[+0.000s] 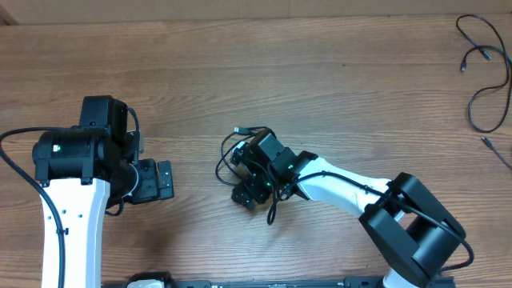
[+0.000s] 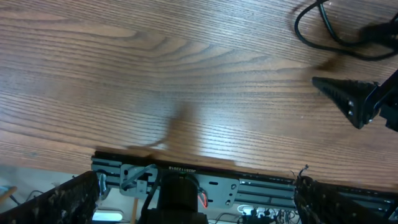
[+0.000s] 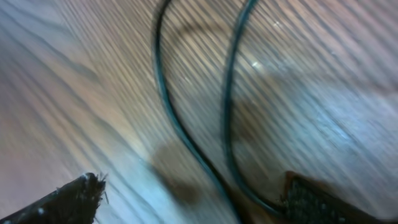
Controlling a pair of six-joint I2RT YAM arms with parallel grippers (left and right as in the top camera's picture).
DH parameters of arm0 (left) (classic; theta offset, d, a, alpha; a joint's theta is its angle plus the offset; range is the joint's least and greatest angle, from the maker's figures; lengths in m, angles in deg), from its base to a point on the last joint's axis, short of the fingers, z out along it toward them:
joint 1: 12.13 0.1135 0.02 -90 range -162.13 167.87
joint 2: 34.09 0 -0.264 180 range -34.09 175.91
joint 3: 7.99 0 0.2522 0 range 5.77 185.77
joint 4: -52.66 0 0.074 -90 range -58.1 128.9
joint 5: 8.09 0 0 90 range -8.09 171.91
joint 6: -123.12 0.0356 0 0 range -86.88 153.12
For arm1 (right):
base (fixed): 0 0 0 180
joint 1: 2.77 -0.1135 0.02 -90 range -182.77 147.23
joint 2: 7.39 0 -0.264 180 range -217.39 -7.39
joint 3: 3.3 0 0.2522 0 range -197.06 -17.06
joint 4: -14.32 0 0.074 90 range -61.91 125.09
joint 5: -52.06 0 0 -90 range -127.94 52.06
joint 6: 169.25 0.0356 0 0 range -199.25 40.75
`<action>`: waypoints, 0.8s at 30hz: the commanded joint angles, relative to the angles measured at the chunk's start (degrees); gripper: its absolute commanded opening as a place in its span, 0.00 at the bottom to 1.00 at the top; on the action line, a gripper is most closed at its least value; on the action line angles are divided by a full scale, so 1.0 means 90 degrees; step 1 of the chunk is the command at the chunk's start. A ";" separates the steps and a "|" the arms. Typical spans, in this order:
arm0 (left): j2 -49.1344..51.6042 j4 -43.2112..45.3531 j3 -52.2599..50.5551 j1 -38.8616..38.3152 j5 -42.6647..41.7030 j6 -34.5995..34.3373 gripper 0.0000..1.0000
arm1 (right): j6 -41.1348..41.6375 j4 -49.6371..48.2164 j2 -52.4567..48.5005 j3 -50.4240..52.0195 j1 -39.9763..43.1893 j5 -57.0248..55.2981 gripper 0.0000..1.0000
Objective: Untangle cables
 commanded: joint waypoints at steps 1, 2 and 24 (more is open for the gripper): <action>0.0015 -0.0010 0.0078 0.0061 -0.0044 0.0143 1.00 | -0.1088 0.0204 -0.0005 -0.0029 -0.0085 -0.0826 0.97; 0.0015 -0.0010 0.0078 0.0061 -0.0044 0.0143 1.00 | -0.1178 0.0141 -0.0005 -0.0029 -0.0114 -0.0826 0.97; 0.0015 -0.0010 0.0078 0.0061 -0.0044 0.0143 1.00 | -0.1462 0.1222 -0.0376 -0.0024 -0.0491 -0.0976 0.16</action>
